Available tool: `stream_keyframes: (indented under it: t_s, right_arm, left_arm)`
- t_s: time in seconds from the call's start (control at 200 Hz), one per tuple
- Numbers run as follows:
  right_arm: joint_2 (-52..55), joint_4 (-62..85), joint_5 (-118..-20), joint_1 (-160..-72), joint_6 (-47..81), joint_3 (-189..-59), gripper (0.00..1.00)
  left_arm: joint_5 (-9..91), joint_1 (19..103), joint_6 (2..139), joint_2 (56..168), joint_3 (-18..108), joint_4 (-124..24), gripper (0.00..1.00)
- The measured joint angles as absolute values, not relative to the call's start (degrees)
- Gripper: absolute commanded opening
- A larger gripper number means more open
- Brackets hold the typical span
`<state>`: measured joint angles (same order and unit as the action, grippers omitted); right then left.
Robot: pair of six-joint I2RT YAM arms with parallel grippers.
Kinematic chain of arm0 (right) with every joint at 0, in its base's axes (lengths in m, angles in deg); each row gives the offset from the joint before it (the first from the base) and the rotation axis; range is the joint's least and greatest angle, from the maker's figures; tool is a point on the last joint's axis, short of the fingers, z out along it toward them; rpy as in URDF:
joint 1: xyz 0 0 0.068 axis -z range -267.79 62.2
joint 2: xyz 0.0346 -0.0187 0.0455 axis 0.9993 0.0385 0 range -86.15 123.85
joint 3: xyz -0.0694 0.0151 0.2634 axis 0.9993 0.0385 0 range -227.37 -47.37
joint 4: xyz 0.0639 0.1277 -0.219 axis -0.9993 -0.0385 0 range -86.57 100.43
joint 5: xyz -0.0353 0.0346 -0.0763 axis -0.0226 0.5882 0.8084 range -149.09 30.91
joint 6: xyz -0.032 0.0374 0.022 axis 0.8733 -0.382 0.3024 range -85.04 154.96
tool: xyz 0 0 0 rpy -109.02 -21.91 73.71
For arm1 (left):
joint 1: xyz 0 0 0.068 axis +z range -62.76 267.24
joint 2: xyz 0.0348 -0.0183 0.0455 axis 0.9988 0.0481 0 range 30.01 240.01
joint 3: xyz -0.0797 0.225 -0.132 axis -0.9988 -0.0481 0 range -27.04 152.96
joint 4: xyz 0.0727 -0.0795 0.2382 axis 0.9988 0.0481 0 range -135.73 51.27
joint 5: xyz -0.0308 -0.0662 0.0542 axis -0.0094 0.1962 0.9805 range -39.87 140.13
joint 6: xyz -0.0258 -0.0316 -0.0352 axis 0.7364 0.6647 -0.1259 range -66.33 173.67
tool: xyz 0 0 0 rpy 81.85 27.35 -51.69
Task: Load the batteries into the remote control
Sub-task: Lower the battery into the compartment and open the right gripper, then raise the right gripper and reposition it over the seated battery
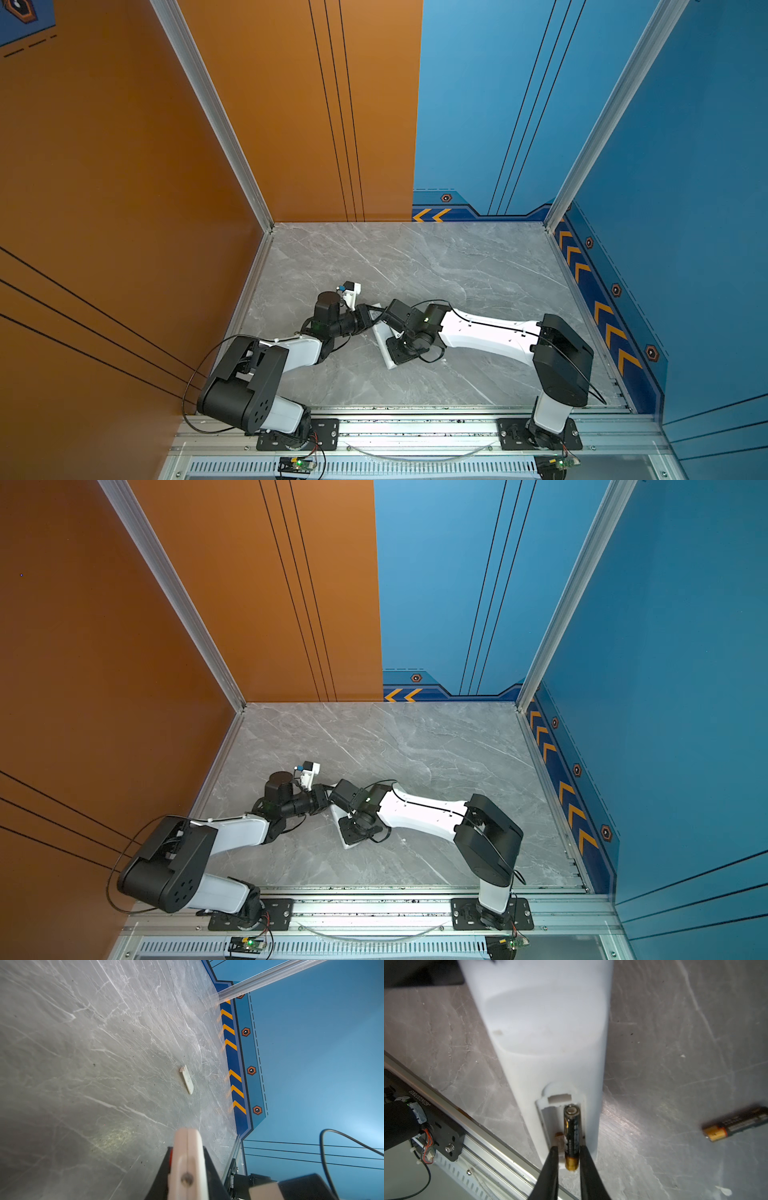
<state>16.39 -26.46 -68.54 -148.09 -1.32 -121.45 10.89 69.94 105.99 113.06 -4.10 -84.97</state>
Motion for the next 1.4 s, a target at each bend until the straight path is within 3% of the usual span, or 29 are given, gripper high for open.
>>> stream_keyframes:
  t_s: [0.616,0.886,1.126,1.402]
  right_arm:
    - [14.3,-26.5,-67.9,-147.8,-1.3,-121.4,0.29]
    - [9.0,-26.5,-65.8,-147.8,0.3,-121.4,0.43]
    - [0.2,-26.6,-62.4,-147.7,11.4,-120.1,0.55]
    - [-8.7,-26.5,-64.3,-148.3,29.0,-116.8,0.56]
  left_arm:
    - [10.0,69.9,107.2,112.7,-4.1,-85.0,0.00]
    - [9.1,69.9,107.8,112.3,-4.1,-85.0,0.00]
    - [7.1,69.9,109.0,111.5,-4.1,-85.0,0.00]
    - [5.6,70.0,109.2,109.6,-3.4,-82.7,0.00]
